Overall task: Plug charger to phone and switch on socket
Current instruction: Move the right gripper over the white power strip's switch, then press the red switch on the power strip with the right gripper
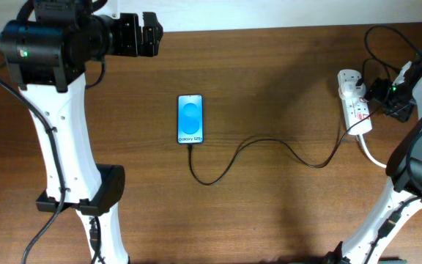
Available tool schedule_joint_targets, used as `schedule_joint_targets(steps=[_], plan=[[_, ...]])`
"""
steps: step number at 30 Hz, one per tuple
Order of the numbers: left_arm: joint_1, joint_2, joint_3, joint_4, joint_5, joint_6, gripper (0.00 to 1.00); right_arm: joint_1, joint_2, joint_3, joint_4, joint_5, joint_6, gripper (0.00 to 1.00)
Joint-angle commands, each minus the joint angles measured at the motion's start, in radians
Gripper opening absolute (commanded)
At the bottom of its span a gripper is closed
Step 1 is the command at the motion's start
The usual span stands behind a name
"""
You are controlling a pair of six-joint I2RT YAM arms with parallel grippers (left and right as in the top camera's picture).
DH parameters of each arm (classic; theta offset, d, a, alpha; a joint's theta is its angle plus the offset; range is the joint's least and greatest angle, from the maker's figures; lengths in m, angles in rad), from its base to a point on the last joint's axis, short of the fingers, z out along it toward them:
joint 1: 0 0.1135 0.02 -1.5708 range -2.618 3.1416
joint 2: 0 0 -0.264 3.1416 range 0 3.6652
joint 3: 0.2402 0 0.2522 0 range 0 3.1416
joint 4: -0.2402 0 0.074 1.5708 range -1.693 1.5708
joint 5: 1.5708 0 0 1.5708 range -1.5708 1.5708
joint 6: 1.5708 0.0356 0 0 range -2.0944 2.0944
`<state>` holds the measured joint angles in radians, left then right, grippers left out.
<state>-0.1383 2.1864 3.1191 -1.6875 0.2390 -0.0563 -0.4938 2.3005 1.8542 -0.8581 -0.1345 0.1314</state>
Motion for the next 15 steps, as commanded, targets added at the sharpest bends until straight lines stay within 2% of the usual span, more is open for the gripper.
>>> schedule_joint_targets(steps=[1,15], plan=[[0.002,0.006,-0.003,0.0,0.008,-0.003,0.99,0.01,0.018,0.001,-0.002,0.008,0.0,0.87],[0.002,0.006,-0.003,0.0,0.008,-0.003,0.99,0.029,0.036,-0.004,-0.028,-0.037,-0.005,0.87]])
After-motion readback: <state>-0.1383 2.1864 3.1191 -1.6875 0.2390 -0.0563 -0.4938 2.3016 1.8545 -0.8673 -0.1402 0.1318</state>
